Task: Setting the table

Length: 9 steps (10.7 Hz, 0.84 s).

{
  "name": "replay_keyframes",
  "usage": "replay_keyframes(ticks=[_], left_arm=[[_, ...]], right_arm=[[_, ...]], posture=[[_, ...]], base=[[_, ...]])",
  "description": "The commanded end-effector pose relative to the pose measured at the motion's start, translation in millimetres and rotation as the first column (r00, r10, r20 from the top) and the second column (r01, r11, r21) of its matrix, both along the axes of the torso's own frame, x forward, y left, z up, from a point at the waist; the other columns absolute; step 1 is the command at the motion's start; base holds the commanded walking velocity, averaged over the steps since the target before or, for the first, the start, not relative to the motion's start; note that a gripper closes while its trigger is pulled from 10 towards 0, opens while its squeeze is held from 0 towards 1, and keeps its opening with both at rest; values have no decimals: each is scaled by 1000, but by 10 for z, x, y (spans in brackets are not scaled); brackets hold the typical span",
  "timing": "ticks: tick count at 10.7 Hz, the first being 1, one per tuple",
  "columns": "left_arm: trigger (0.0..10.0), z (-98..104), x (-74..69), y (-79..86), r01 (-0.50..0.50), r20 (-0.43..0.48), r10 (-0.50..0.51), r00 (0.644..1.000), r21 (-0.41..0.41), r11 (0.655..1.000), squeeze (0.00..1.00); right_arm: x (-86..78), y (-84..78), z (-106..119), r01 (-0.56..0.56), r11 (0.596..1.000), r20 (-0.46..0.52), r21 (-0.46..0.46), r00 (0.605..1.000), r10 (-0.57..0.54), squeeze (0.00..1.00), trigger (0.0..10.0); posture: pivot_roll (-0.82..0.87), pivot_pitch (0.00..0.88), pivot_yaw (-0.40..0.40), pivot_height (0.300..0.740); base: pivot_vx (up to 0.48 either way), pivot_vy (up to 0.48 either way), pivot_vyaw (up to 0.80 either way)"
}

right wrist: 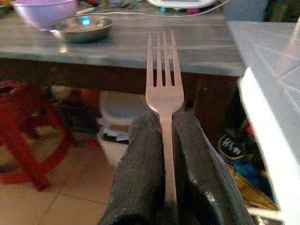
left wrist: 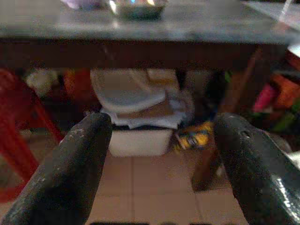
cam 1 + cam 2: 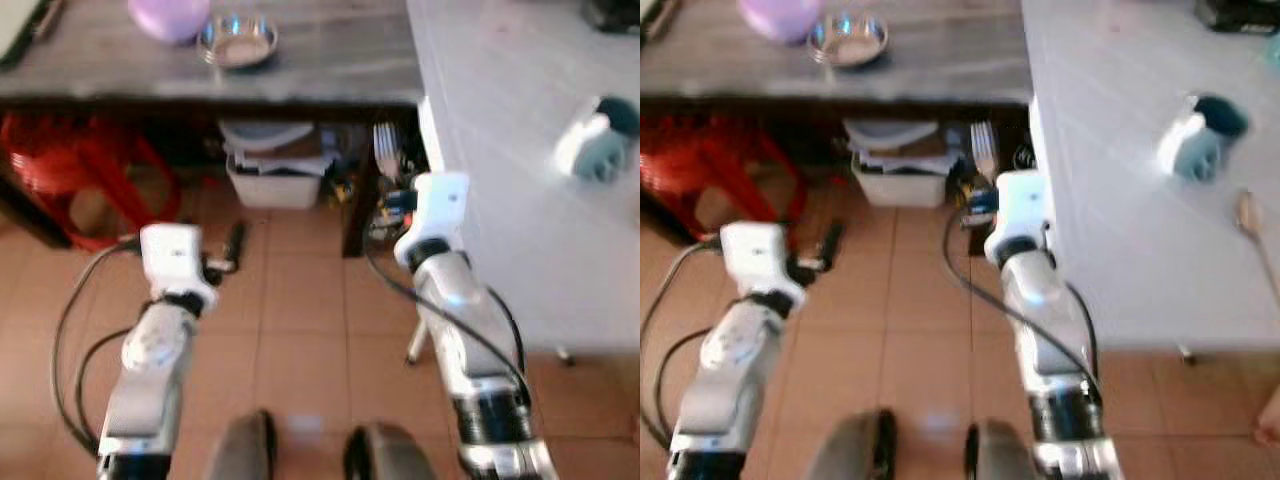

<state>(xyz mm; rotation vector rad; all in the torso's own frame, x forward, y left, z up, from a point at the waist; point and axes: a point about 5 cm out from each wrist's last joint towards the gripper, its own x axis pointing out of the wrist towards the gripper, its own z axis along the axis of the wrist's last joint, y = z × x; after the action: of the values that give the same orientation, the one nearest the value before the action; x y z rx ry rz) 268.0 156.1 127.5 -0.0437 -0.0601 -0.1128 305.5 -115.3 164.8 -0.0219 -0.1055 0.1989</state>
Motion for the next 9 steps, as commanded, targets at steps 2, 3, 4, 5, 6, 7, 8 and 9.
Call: replay_keyframes(ticks=[2, 3, 4, 5, 6, 7, 8, 9], left_arm=[[10000, -6, 9, -24, -12, 5, 12, 1000, 12, 1000, 0], [10000, 3, 12, -19, -16, 14, 16, 1000, 32, 999, 0], [10000, 5, 18, -34, -14, 18, 14, 1000, 28, 1000, 0], [10000, 5, 20, -52, -11, 19, 11, 1000, 28, 1000, 0], [10000, 1, 30, -54, -15, 14, 15, 1000, 11, 1000, 0], [10000, 8, 36, -55, -15, 17, 15, 1000, 8, 1000, 0], [10000, 6, 37, -54, -16, 17, 16, 1000, 7, 1000, 0], [10000, 9, 42, -61, -14, 18, 14, 1000, 14, 1000, 0]], right_arm=[[-56, -132, 15, 27, 1000, 23, -9, 999, -27, 0, 0], [-79, -127, 12, 23, 1000, 22, -9, 999, -23, 0, 0], [-89, -119, 15, 19, 1000, 22, -8, 1000, -19, 0, 0], [-92, -101, 32, 10, 1000, 26, -5, 1000, -10, 0, 0], [-90, -90, 44, 4, 1000, 30, -5, 1000, -4, 0, 0], [-84, -91, 52, 1, 1000, 31, -5, 1000, -1, 0, 0], [-81, -95, 49, -1, 1000, 29, -7, 1000, 1, 0, 0], [-74, -93, 58, -1, 1000, 29, -7, 1000, 1, 0, 0]], posture=[[-51, 172, 6, 740], [-51, 172, 6, 740], [-57, 175, 6, 740], [-59, 176, 5, 740], [-60, 178, 4, 740], [-61, 180, 4, 740], [-61, 180, 4, 740], [-64, 190, 4, 740]], base=[[405, 257, 0], [401, 262, 0], [472, 0, 0], [472, 0, 0], [461, 0, 0], [442, 0, 0], [431, 0, 0], [428, 0, 0]])
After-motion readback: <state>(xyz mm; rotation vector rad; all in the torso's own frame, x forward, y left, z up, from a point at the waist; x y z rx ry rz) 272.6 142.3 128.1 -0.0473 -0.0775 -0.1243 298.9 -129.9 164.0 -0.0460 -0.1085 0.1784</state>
